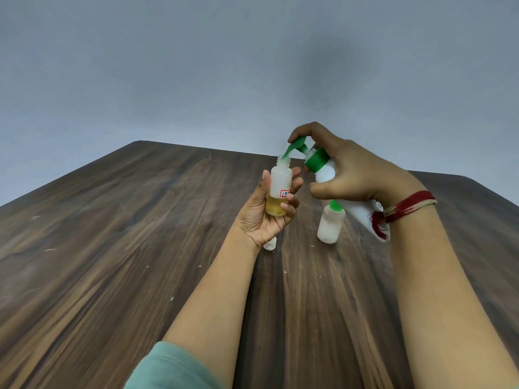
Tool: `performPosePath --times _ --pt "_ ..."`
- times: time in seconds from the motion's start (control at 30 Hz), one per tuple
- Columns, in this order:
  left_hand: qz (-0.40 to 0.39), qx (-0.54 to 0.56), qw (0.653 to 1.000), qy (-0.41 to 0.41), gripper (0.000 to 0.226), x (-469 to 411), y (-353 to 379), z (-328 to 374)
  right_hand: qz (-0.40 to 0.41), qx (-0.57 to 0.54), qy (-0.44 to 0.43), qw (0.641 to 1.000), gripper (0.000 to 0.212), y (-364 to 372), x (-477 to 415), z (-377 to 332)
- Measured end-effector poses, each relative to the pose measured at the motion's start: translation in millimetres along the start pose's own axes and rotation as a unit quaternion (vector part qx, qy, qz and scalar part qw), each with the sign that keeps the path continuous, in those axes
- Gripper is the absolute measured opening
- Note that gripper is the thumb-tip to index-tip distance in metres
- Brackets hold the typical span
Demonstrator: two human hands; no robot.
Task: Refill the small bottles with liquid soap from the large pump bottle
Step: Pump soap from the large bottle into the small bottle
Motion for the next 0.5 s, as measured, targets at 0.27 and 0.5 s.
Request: performPosePath --times 0.27,0.5 --pt "-0.003 -0.003 1.0 -0.002 0.064 0.7 1.3 -0.5 0.005 0.007 0.004 1.0 0.066 -3.9 1.5 0.3" --pt "0.001 0.0 1.0 -0.002 0.065 1.0 1.0 -1.2 0.003 0.007 0.006 1.0 0.064 -2.6 0.8 1.8"
Point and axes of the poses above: each hand's wrist, its own x-axis away from the middle knuckle, its own y-axis out of the palm, z = x × y, the point moved 10 cm from there along -x, towards the middle knuckle, and after that the axes turned 6 degrees about z, right-handed, at the moved point
